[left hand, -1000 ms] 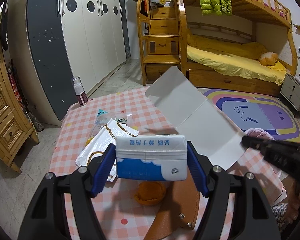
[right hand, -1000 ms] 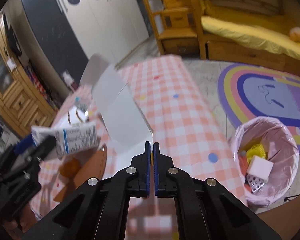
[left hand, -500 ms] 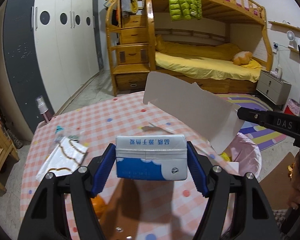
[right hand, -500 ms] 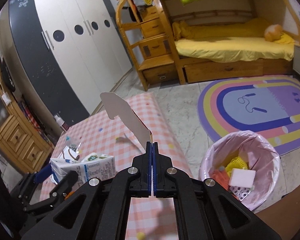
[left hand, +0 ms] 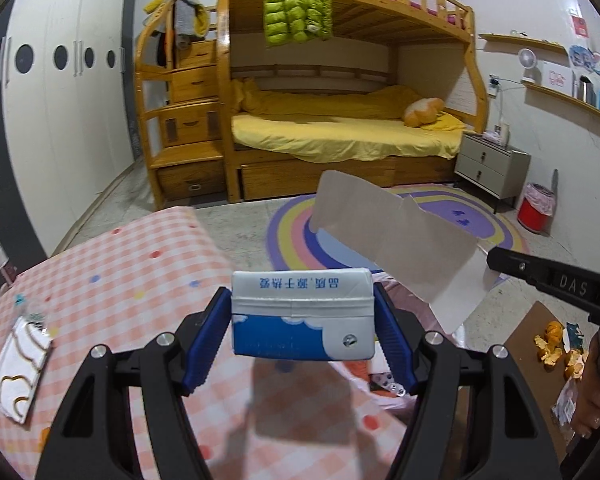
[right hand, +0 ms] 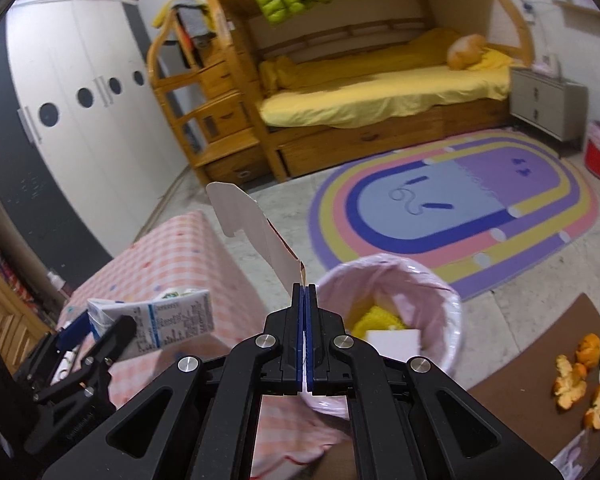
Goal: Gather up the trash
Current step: 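Carry the carton and paper card to the wastebasket and open both tools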
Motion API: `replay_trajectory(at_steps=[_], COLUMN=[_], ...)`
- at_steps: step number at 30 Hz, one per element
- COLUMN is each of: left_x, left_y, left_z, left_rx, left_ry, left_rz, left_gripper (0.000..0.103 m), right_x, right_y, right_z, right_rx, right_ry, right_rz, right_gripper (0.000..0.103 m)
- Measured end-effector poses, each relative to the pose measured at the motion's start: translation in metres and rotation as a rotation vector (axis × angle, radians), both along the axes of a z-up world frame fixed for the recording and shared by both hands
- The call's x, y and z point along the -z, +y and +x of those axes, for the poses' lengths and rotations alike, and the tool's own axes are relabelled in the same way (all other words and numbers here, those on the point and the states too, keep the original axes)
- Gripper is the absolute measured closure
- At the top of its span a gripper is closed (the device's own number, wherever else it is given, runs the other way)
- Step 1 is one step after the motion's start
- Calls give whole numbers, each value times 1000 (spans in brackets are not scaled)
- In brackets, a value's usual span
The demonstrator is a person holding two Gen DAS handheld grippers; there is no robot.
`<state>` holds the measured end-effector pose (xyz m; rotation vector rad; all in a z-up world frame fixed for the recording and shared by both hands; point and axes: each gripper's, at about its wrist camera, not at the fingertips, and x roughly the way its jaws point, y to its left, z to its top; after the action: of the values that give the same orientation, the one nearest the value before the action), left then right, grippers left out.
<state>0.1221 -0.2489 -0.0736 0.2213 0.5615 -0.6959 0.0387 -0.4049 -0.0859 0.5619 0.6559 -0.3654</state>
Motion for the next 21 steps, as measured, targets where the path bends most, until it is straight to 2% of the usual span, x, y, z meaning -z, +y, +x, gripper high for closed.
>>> replay_trajectory(at_steps=[6,12,13,15,17,19,21], left_x=[16,26,27,29,30,29,26], left_y=[-44,-73,-75,-79,-78,-75,-69], left_z=[-3,6,8,11,14,15,15], left_rx=[60,79,77,69,63,54,38], left_ry=[6,17,19,29,41,43,39], left_rz=[32,32,31,30,26,30,30], left_gripper=[35,34,33,22,22,21,21], right_x=[35,55,59,66,73,72,69], right_y=[-37,-58,-61,-66,-67,-64,-59], right_z=[-18,-16,-14,-10,-6,-7,-7], right_rx=[110,156,160,159,151,153,142], right_ry=[76,115,120,128,140,141,139], right_rz=[21,29,32,50,71,58,49], right_gripper=[103,102,100,95,78,73,73])
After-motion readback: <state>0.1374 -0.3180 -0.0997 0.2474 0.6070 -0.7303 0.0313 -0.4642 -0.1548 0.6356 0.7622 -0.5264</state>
